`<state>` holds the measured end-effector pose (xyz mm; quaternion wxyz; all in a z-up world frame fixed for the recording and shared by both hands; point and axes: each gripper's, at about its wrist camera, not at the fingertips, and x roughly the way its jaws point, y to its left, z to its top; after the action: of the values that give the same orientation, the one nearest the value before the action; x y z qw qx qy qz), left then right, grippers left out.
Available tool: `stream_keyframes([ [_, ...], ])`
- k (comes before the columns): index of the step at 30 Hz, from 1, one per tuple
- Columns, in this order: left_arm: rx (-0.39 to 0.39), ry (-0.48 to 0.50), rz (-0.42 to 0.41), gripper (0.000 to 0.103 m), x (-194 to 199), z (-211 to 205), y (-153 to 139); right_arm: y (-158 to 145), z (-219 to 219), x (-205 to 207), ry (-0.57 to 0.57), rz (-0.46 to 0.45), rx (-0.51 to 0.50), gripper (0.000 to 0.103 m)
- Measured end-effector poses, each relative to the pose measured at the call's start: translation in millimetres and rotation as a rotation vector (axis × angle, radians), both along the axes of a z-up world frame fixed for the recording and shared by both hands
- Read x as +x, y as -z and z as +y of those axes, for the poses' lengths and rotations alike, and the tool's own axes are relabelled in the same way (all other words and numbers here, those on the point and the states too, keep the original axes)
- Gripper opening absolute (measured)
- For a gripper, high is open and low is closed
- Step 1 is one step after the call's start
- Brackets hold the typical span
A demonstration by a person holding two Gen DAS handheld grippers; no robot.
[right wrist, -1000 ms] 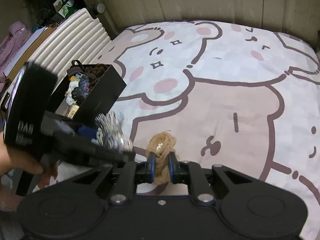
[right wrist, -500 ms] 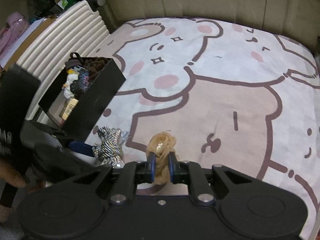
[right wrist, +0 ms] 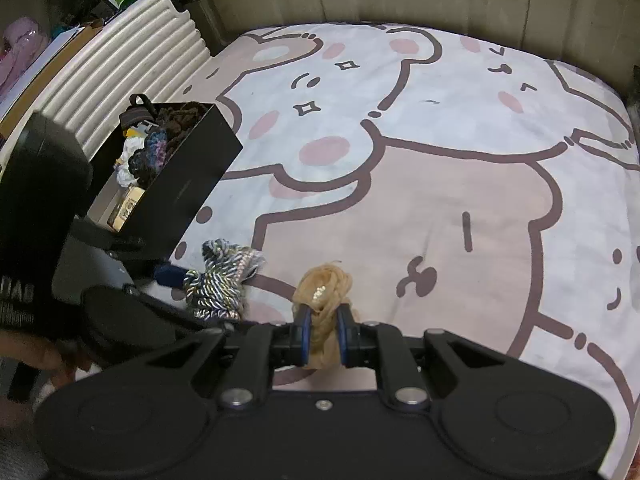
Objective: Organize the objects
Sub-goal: 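Lift the rope with the left tool while the right tool lifts the flower clip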
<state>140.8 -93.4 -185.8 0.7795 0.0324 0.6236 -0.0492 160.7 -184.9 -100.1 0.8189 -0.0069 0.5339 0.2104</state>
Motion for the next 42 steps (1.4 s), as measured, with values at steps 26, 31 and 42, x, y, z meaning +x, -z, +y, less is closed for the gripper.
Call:
stream_keyframes([
  [26,-0.093,-0.092,0.056,0.05,-23,42,-8,-1,12,1,-0.013,0.003,-0.055,0.014],
  [31,-0.09,-0.088,-0.003,0.05,-25,47,-23,-11,12,2,0.01,-0.029,-0.054,0.014],
  [42,-0.107,-0.079,-0.127,0.05,-13,53,-61,-46,14,1,0.105,-0.133,-0.029,0.014],
])
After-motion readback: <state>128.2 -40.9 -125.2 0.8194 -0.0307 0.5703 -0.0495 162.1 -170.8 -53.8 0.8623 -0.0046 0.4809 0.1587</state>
